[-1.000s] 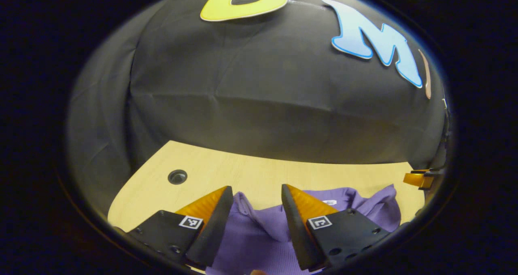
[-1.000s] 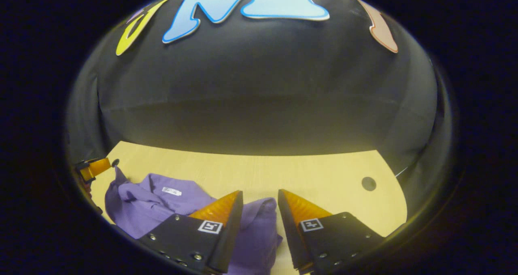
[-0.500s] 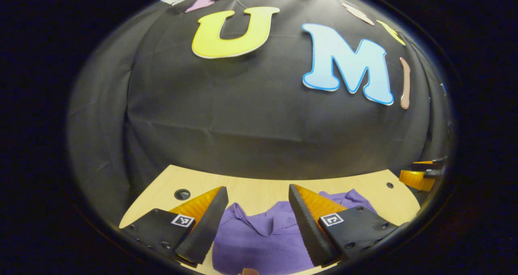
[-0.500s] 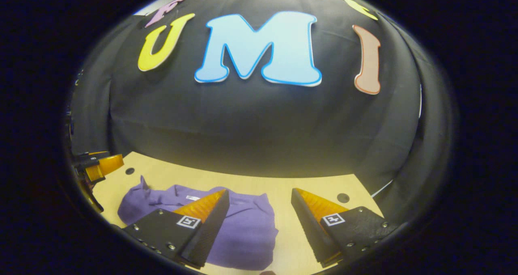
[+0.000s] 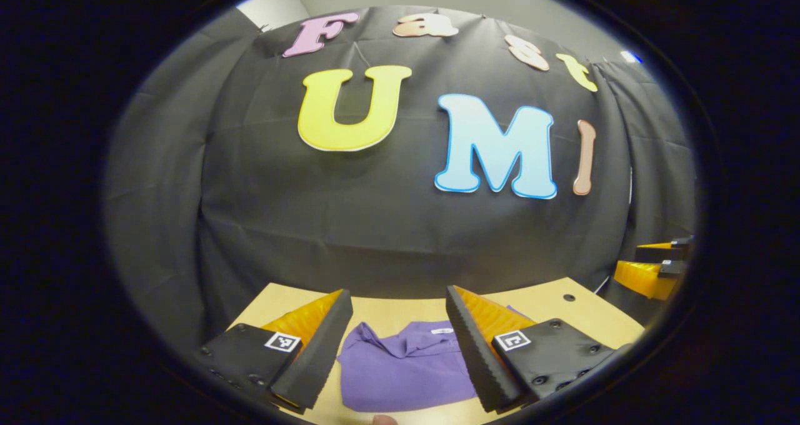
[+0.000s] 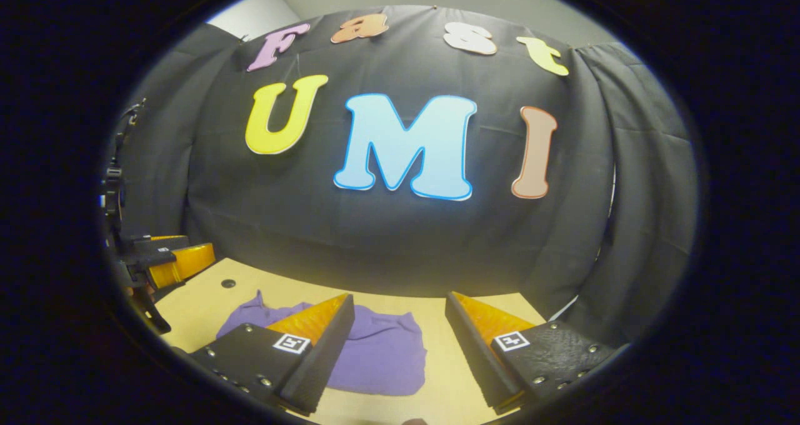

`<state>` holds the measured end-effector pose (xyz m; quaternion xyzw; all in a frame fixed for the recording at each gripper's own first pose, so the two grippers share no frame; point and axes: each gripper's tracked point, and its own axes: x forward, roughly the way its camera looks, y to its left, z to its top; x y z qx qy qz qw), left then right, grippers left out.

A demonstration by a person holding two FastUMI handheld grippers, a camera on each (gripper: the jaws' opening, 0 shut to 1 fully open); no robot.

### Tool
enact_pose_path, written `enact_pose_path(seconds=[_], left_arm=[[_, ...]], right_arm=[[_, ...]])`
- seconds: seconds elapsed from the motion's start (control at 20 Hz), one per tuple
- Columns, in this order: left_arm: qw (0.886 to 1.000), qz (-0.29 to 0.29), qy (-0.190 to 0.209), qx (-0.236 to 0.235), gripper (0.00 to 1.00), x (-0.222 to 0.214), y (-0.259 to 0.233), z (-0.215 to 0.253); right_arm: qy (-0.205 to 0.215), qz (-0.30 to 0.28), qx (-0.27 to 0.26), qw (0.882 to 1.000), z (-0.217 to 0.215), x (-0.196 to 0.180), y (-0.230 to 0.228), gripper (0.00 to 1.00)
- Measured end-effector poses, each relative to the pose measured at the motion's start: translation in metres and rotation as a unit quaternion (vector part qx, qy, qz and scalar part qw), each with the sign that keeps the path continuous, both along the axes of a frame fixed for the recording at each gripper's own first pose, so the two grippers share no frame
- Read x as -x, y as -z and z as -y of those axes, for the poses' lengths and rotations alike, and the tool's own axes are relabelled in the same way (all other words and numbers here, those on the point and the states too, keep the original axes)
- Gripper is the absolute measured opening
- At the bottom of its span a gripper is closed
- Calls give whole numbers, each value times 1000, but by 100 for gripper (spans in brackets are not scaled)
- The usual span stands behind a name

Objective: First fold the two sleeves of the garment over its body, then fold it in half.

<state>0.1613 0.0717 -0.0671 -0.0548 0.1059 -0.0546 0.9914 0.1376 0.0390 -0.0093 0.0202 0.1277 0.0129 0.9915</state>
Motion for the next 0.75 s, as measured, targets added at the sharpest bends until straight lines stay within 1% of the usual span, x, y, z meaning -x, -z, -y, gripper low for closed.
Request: enact_pose_path(seconds=[0.1, 0.15, 0.2, 0.25, 0.35, 0.5, 0.75], left_arm=[[1000, 6, 8, 2, 97, 18, -8, 6], [1000, 10, 11, 0, 94, 27, -12, 9], [1000, 15, 13, -2, 97, 35, -15, 11], [999, 28, 17, -5, 94, 42, -21, 15], [999, 36, 22, -14, 93, 58, -27, 23], [998, 46, 29, -23, 94, 76, -36, 40], [998, 61, 23, -9, 94, 107, -52, 59]], right_arm=[[4, 9, 7, 1000, 0, 19, -8, 91], [7, 14, 10, 1000, 1, 28, -13, 91], [9, 19, 11, 1000, 2, 38, -18, 91], [10, 23, 12, 1000, 1, 45, -21, 91], [12, 31, 12, 999, 2, 58, -26, 91], [10, 41, 11, 999, 5, 72, -31, 91], [0, 61, 7, 998, 15, 89, -38, 91]])
